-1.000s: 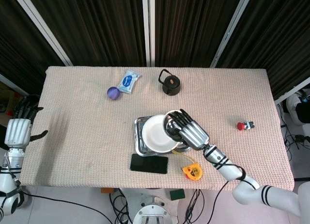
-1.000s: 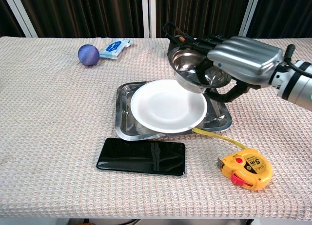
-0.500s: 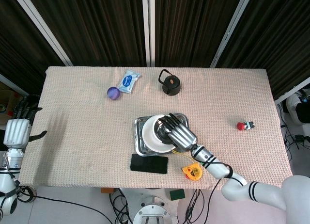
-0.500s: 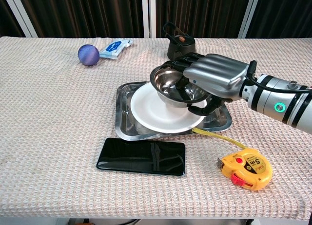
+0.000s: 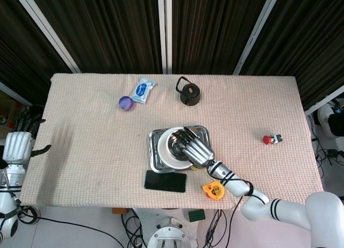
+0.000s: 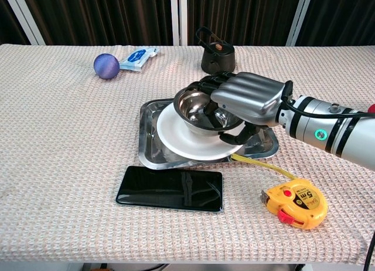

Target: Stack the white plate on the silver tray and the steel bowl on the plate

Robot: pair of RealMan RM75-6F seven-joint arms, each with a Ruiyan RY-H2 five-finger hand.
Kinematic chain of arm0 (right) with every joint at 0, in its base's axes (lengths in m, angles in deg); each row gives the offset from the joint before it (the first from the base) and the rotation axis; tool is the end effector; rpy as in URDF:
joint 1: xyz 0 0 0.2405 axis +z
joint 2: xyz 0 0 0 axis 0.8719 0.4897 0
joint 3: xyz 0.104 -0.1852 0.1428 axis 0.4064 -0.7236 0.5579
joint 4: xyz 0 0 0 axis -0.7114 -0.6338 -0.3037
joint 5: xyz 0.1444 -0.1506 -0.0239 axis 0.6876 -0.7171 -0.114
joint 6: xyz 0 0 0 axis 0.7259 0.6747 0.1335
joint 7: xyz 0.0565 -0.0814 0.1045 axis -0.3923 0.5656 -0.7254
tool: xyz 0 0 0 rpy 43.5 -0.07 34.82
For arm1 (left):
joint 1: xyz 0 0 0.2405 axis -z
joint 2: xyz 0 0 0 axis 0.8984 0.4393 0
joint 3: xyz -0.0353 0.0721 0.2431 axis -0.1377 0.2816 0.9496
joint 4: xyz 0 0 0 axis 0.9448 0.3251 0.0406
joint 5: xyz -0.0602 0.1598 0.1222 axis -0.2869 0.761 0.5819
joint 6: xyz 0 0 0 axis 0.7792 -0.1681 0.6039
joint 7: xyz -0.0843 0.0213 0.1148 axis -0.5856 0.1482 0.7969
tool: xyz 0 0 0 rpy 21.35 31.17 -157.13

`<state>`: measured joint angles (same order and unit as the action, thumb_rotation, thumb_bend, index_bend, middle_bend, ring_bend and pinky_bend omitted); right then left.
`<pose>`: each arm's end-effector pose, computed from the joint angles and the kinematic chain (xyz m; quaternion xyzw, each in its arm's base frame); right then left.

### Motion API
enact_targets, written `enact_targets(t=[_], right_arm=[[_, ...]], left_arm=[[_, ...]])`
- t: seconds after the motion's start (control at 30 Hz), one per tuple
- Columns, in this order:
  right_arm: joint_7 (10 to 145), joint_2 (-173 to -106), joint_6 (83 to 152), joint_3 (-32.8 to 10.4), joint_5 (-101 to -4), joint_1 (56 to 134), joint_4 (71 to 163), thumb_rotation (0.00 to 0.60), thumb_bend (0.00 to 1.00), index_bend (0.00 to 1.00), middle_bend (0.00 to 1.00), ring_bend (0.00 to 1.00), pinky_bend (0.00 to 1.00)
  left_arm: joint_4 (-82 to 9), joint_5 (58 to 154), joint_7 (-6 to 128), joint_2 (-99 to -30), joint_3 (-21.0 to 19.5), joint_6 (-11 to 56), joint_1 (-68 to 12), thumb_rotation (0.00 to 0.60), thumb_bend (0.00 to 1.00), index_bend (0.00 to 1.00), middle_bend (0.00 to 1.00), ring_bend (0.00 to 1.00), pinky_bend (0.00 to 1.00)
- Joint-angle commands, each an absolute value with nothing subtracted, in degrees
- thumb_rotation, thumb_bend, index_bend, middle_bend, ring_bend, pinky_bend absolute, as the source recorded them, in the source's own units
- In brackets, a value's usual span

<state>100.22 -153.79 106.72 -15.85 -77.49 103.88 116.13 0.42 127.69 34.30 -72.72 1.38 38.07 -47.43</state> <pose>-0.1258 -0.3130 -0.0736 0.8483 -0.1859 0.3590 0.3420 -0.3931 0.2759 0.1253 -0.5776 -0.3412 -0.4197 0.6114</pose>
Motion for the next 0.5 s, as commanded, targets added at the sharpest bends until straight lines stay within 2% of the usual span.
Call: enact_targets(t=[0.03,0.2,0.5], right_arm=[[100.2,-153.86,106.76,-15.98,-77.38,103.96,116.05,0.6,0.39,0.67,0.0,0.0,0.0],[100.16,-153.86,106.99,-16.14,-77.24,104.23,116.21,0.6,0.38,0.58,0.0,0.0,0.0],[100.19,-154.15,106.74,-16.5,-76.95,104.89,116.07,0.6,0.37,0.5,0.0,0.0,0.0]], left_arm=[[0.45,127.72,34.23,-72.72,1.35,38.11,-47.43,0.6,0.04,0.25,0.14,0.05,0.2],[0.73,127.89,34.08,-72.88,1.43,38.01,-47.39,0.6,0.04,0.25,0.14,0.05,0.2],[0.66,127.87,34.15,-72.83,1.25,38.26,-47.5,0.6,0.04,0.25,0.14,0.05,0.2]])
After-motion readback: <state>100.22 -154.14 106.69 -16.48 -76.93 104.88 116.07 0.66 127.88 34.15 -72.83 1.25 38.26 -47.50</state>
